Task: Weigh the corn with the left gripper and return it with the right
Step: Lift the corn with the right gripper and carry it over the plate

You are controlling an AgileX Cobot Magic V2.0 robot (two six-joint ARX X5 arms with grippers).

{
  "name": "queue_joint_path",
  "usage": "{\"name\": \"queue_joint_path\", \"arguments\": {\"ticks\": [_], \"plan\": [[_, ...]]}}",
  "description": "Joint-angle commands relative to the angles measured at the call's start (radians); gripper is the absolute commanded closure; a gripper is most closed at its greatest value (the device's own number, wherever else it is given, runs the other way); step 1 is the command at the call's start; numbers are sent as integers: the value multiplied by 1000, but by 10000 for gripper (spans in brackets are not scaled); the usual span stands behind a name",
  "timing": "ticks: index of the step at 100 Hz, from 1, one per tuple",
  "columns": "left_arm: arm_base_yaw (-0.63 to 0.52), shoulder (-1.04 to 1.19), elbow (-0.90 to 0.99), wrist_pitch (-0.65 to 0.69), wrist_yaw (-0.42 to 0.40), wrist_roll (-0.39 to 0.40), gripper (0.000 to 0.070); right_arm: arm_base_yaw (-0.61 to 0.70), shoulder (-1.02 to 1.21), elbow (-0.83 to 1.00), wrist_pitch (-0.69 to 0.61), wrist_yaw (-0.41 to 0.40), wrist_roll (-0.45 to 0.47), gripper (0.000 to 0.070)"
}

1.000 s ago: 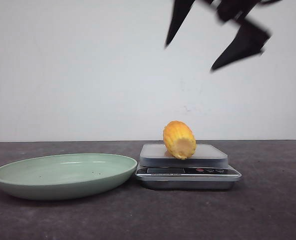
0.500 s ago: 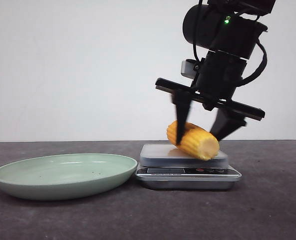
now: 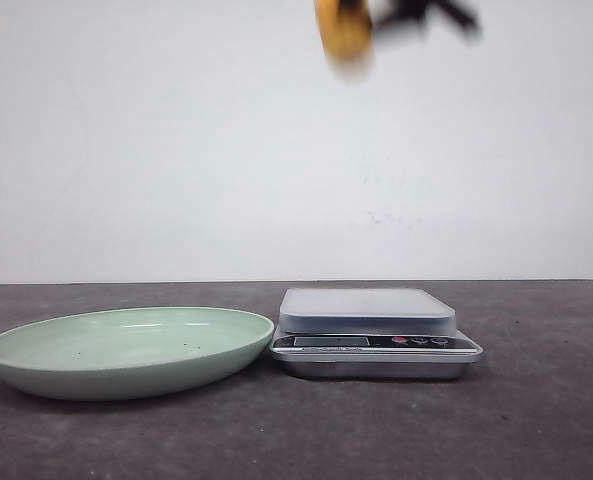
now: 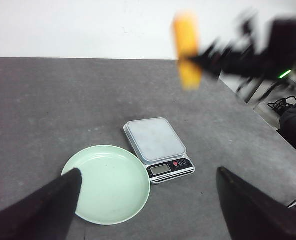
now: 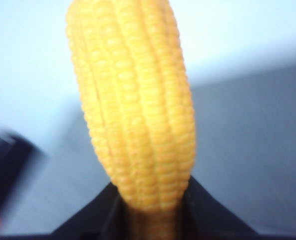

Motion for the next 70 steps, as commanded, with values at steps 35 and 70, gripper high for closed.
{"name": "queue_joint_path", "arguments": {"ticks": [35,70], "plan": [[-7,7,17,133,0,73,189,150,57,127,-125,-1,-92,700],[-7,7,17,148,0,71,189,243,377,127,-262,-92,-2,700]]}}
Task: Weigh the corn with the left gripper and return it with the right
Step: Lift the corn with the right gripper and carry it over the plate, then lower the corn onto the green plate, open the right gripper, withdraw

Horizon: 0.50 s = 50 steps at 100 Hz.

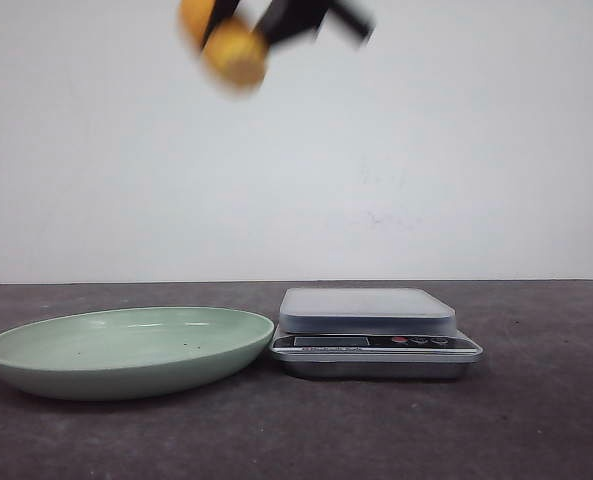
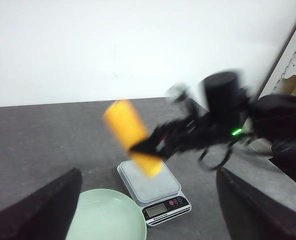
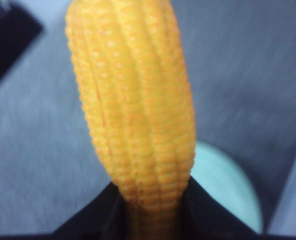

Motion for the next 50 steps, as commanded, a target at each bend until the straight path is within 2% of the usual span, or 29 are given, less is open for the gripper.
{"name": "queue_joint_path", "arguments": {"ticks": [1,19,36,39,42,50], "plan": [[-7,7,17,-2,1,13,189,22,73,12,15,-21,53,700],[-7,7,17,-60,1,-2,189,45,249,12,18,-75,198,700],[-7,7,17,-102,1,-5,189,51,329,12,11,-114,275,690],[-7,7,17,-108,1,-5,189,52,334,12,7,-115,281,638],[-7,7,17,-114,1,-5,189,52,334,12,-2,-114,282,535],[-7,7,17,-123,1,-5,189,52,334,12,-17,-98,281,142]]}}
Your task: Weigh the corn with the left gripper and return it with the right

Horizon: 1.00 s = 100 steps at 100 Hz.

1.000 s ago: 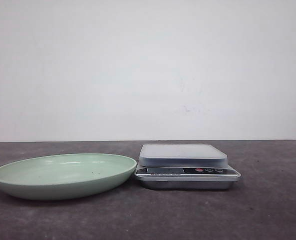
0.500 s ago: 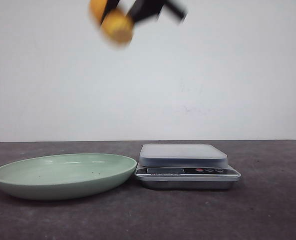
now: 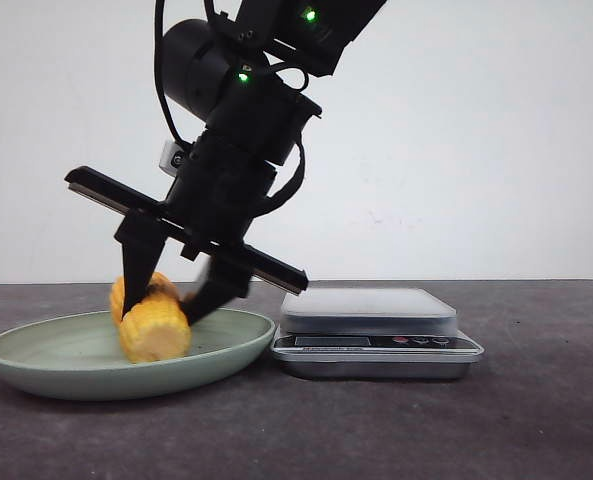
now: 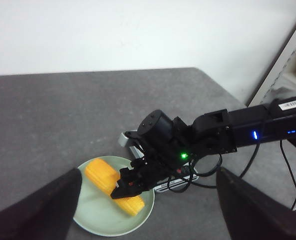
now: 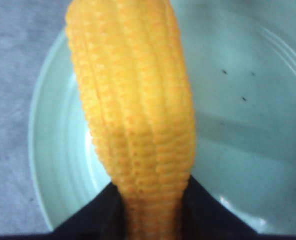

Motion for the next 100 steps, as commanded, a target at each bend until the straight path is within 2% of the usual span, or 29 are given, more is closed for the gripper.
{"name": "queue_joint_path", "arguments": {"ticks": [1,3,4,11,24,36,41,45,52,55,58,66,75,80,85,90,93,98,100], "plan": [[-7,7,17,4,1,-1,189,11,10,18,6,8,27,95],[-7,7,17,3,1,-2,189,11,10,18,6,7,27,13],[-7,7,17,2,1,-2,189,11,10,18,7,8,27,0],[-7,7,17,2,1,-2,189,10,8,19,21,6,21,0],[-7,7,17,5,1,-1,189,-29,-50,40,32,-3,-46,0],[-7,7,17,11,-6,-1,189,-57,-174,73,32,78,-151,0],[-7,7,17,11,-10,-1,189,-61,-244,82,33,152,-212,97],[-7,7,17,11,-10,-1,189,-61,-305,85,34,217,-271,207],[-7,7,17,15,-33,0,191,-54,-411,85,33,319,-401,467],[-7,7,17,18,-66,0,191,-47,-460,85,30,359,-480,613],[-7,7,17,19,-115,-2,191,-40,-500,85,22,385,-548,700],[-7,8,17,21,-235,-16,192,-23,-595,85,-11,432,-704,693],[-7,8,17,21,-322,-19,207,-8,-691,70,-21,511,-766,693],[-7,8,17,21,-356,-19,253,0,-755,33,32,547,-777,693],[-7,8,17,19,-376,-18,332,7,-824,-25,118,559,-811,693],[-7,8,17,16,-381,-11,456,14,-892,-94,208,561,-851,694],[-7,8,17,15,-381,-6,564,21,-937,-142,258,562,-869,694],[-7,8,16,15,-381,-2,685,24,-985,-198,298,562,-877,694],[-7,8,16,16,-381,-1,700,24,-1005,-220,305,562,-877,694]]}}
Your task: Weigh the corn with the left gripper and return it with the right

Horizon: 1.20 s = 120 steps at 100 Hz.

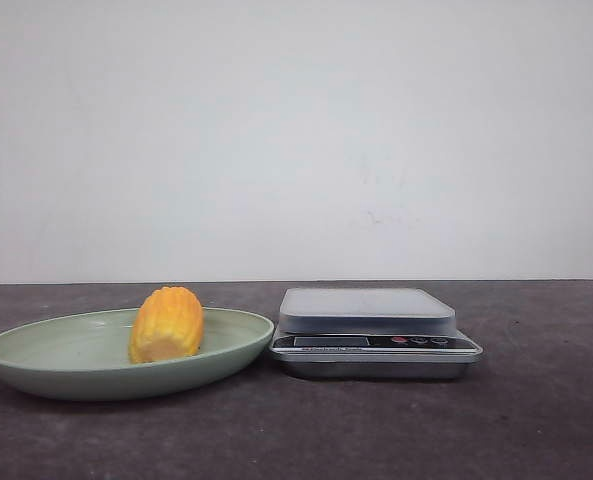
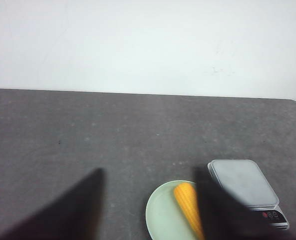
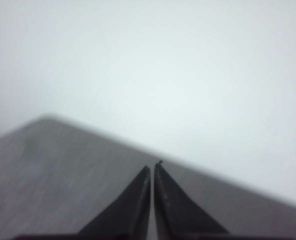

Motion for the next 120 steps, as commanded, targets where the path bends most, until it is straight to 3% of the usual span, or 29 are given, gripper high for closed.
{"name": "queue_joint_path", "arguments": {"ticks": [1,25,92,106,115,120], "plan": [[-7,8,16,6,-5,10,700,17,-52,-54,48,1,-59,694],[-7,7,16,4,-8,13,700,-2,-151,-127,-70,3,-81,694],[-7,7,17,4,-8,13,700,-2,-171,-127,-40,-7,-81,694],[-7,7,17,4,-8,13,700,-66,-203,-130,-55,-15,-77,694],[-7,7,17,4,-8,13,700,-135,-238,-131,-131,-22,-81,694],[-7,7,17,4,-8,13,700,-186,-261,-142,-185,-66,-92,694]]}}
